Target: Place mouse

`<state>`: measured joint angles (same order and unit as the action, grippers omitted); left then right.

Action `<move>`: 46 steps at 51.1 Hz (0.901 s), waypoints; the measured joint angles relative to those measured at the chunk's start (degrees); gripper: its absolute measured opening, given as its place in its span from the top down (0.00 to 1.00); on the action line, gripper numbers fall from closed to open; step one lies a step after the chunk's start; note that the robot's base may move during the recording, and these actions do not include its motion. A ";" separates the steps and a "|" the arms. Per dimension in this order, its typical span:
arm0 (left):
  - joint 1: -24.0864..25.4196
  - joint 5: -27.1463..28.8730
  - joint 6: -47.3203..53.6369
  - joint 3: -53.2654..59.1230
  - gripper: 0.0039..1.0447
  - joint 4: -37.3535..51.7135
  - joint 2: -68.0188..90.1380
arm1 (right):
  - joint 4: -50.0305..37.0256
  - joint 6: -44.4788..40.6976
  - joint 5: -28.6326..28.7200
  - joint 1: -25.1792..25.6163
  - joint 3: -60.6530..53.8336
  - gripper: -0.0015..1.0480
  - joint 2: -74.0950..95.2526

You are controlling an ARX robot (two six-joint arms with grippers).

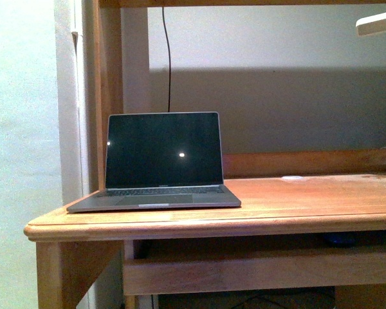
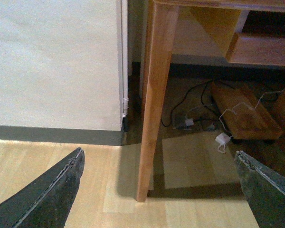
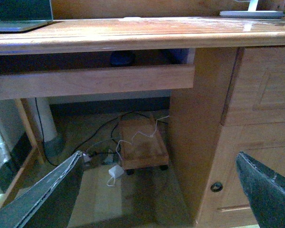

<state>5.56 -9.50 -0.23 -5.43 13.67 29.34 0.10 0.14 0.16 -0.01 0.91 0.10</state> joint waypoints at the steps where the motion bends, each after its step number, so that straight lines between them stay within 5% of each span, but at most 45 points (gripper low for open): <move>1: 0.79 -0.81 2.54 -1.40 0.07 5.01 6.62 | 0.00 0.00 0.02 0.00 -0.02 0.07 0.00; 6: 1.60 -0.87 12.44 -6.97 0.07 19.37 25.86 | 0.00 0.00 0.02 0.00 -0.02 0.07 0.00; 13: 0.85 -3.43 42.62 -19.04 0.07 40.81 56.52 | 0.00 0.00 0.02 0.00 0.00 0.07 0.00; 21: -3.45 -11.87 66.10 -31.26 0.07 44.41 72.54 | 0.00 0.00 0.02 0.00 -0.02 0.07 0.00; 30: -10.32 -18.38 71.04 -40.70 0.07 43.60 78.95 | 0.00 0.00 0.02 0.00 0.00 0.07 0.00; 46: -14.73 -20.35 70.55 -51.10 0.07 40.15 88.37 | 0.00 0.00 0.02 0.00 0.00 0.07 0.00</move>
<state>-9.17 -29.85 70.32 -56.53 53.82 117.71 0.10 0.14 0.19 -0.01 0.91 0.10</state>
